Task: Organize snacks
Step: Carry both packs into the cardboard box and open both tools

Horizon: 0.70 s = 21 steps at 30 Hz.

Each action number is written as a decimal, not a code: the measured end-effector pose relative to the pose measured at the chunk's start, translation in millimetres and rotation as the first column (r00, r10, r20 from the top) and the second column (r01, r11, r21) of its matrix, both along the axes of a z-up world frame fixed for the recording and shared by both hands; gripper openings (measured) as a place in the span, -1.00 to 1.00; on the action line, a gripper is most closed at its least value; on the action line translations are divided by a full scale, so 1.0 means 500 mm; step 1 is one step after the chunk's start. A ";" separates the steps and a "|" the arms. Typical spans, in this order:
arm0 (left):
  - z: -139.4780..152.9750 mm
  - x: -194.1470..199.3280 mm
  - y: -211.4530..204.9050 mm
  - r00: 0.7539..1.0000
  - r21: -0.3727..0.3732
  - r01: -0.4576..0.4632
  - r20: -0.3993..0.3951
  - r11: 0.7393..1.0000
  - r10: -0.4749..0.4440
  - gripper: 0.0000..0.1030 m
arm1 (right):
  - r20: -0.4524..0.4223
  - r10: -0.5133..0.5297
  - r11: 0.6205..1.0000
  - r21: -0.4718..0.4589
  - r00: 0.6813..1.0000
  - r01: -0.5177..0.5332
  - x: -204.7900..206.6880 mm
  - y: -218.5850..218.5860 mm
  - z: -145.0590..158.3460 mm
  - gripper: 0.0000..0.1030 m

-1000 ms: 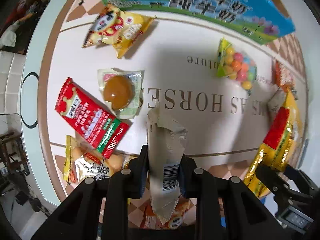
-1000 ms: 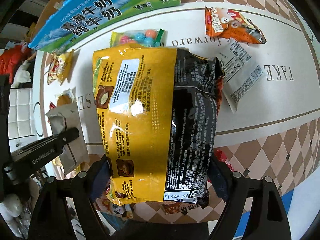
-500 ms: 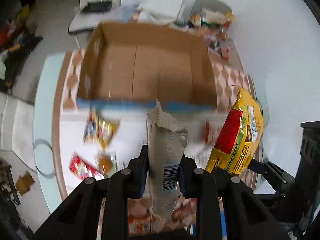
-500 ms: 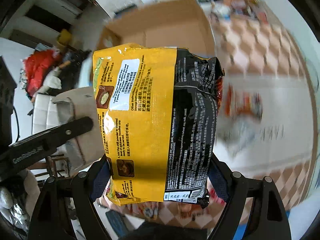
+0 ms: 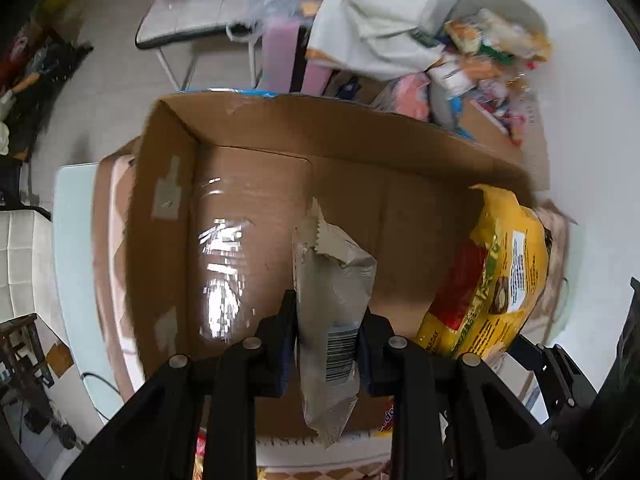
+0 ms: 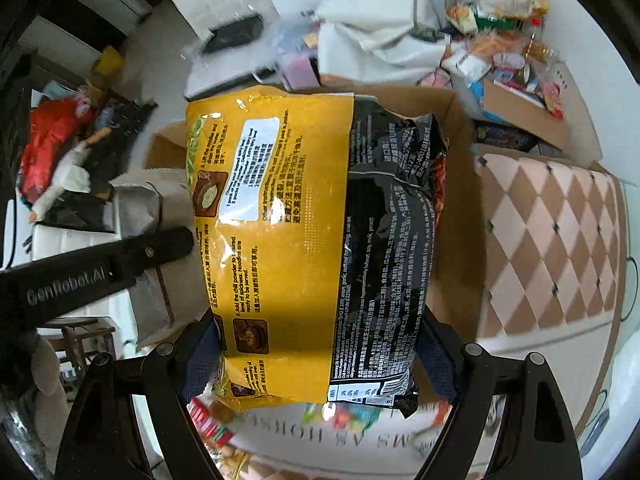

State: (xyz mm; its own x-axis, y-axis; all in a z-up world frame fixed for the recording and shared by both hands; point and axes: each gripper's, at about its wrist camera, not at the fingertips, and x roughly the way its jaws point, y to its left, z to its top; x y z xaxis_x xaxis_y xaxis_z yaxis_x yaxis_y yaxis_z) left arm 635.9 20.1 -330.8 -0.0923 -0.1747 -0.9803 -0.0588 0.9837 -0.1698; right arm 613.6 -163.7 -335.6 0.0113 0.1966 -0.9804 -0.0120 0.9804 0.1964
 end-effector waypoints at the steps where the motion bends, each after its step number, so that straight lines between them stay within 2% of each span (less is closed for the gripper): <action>1: -0.012 0.010 -0.003 1.000 0.005 0.003 -0.015 1.000 -0.003 -0.55 | -0.015 0.003 1.000 -0.009 1.000 -0.003 0.022 -0.001 -0.029 0.70; 6: -0.091 0.043 -0.018 0.996 0.030 0.027 -0.081 0.999 -0.025 -0.55 | -0.081 0.008 0.999 -0.049 0.997 -0.012 0.088 0.003 -0.146 0.70; 10: -0.124 0.052 -0.027 0.992 0.032 0.029 -0.123 0.999 -0.024 -0.50 | -0.128 0.017 0.999 -0.047 0.992 -0.023 0.112 0.006 -0.200 0.71; 12: -0.123 0.054 -0.032 0.993 0.017 0.035 -0.113 0.999 -0.033 -0.24 | -0.173 0.018 0.998 -0.055 0.985 -0.028 0.125 0.005 -0.225 0.72; 14: -0.117 0.056 -0.040 0.994 0.024 0.048 -0.100 0.999 -0.045 0.38 | -0.183 0.025 0.998 -0.059 0.983 -0.037 0.135 0.001 -0.237 0.77; 15: -0.114 0.055 -0.044 0.994 0.025 0.054 -0.098 0.998 -0.051 0.47 | -0.181 0.027 0.998 -0.058 0.983 -0.038 0.133 0.002 -0.234 0.86; 17: -0.105 0.054 -0.051 0.995 0.035 0.064 -0.082 0.997 -0.061 0.51 | -0.173 0.030 0.997 -0.061 0.984 -0.041 0.136 -0.002 -0.231 0.89; 18: -0.101 0.054 -0.053 0.995 0.037 0.067 -0.073 0.997 -0.064 0.51 | -0.093 0.052 0.997 -0.054 0.994 -0.058 0.134 -0.001 -0.224 0.89; 21: -0.089 0.051 -0.054 0.996 0.047 0.069 -0.057 0.996 -0.067 0.52 | -0.075 0.056 0.997 -0.052 0.996 -0.060 0.132 -0.003 -0.211 0.89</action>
State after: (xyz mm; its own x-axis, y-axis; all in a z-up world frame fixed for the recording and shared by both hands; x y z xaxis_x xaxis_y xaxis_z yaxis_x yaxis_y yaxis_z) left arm 661.4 -6.7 -375.2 -0.1565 -0.1177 -0.9806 0.0005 0.9929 -0.1193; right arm 679.4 -165.4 -441.0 -0.0710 0.1412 -0.9874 -0.0563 0.9878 0.1453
